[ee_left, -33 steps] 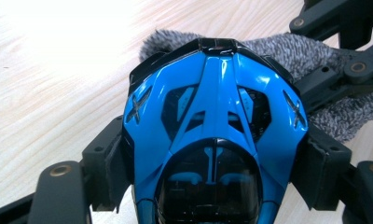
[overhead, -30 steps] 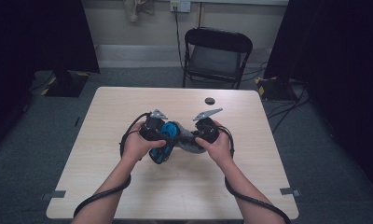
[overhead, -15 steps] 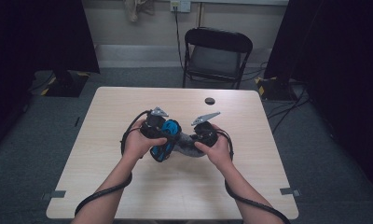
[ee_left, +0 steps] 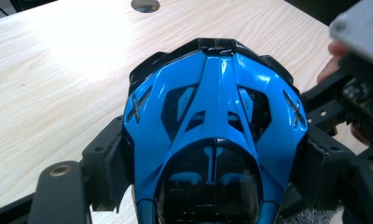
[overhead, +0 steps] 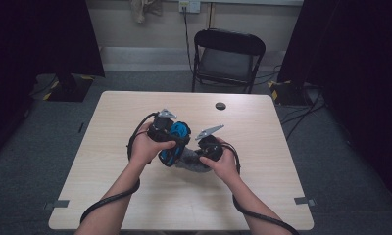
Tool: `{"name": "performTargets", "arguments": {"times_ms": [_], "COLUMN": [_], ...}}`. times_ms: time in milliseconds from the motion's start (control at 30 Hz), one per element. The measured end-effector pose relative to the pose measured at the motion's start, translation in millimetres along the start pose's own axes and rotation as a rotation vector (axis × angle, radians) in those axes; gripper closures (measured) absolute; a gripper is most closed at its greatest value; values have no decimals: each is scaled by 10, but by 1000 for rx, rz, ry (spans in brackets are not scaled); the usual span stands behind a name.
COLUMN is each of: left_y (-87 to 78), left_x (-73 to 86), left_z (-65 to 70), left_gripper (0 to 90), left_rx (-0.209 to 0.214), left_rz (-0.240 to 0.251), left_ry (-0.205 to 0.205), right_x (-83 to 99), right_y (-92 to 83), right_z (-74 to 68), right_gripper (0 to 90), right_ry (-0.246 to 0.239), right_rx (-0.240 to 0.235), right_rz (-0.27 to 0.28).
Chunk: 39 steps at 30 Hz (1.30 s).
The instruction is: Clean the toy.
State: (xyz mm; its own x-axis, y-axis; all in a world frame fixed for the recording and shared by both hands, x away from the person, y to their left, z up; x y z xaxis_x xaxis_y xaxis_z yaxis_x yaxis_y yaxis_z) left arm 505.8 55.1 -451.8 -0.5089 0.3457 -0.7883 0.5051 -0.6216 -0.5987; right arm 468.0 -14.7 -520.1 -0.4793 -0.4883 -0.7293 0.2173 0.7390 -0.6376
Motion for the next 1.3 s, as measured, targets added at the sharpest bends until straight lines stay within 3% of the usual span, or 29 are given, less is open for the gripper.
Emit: {"name": "performTargets", "arguments": {"times_ms": [100,533,800,1033,1100,1300], "left_y": [-42,-224,-376,-502,-530,-562], "left_x": [7,319,541,756,828,969], "left_z": [-35,-392,-610,-802,-885,-1041], "left_gripper": [245,245,245,245,245,245], "left_rx": [-2,-66,-107,-148,-166,-183], "left_rz": [-3,-57,-79,-116,-133,-155], "left_ry": [-6,-34,-64,-79,-84,-118], "right_x": [61,56,207,332,384,498], "right_y": [-16,-620,-886,-1096,-1169,-1284], "right_z": [46,561,856,1077,1162,1321], "right_gripper": [678,676,675,673,672,667], "right_ry": [-13,68,116,159,176,222], "right_rx": [18,142,218,290,326,372], "right_rz": [-26,69,67,97,105,117]}}
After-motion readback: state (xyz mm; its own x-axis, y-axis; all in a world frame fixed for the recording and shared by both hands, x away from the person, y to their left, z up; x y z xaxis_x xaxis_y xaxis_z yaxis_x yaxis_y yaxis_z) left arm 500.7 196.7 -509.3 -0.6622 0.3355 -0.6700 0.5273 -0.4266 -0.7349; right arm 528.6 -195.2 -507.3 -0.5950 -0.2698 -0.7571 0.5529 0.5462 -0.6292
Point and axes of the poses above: each handheld gripper's, and its own axes: y roughly forward along the jaws, x roughly out of its underside, z roughly to its right, the point moved 10 cm from there along y, roughly forward along the jaws, and after that the axes turned 4 degrees about z, right-handed, at the moved point
